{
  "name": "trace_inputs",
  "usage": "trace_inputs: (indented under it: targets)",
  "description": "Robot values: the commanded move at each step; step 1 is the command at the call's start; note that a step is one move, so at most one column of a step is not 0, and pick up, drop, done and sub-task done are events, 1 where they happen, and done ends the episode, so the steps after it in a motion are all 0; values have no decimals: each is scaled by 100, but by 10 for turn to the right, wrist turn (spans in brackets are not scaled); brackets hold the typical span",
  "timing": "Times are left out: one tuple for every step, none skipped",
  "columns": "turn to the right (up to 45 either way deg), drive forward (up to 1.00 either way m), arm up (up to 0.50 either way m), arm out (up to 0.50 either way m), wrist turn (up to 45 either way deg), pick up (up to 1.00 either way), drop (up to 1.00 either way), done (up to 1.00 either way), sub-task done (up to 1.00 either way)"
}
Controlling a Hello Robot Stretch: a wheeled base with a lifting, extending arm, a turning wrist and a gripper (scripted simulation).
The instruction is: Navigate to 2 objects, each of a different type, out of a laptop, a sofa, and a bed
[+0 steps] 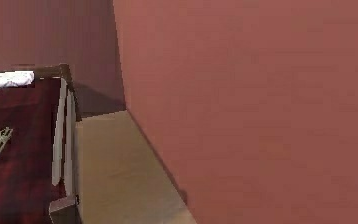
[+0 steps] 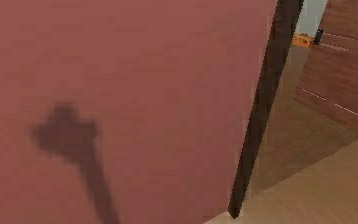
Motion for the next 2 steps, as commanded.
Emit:
trace_inputs:
  targets:
    - [-450,0,0,0,0,0,0,0,0]
    - [0,0,0,0,0,0,0,100,0]
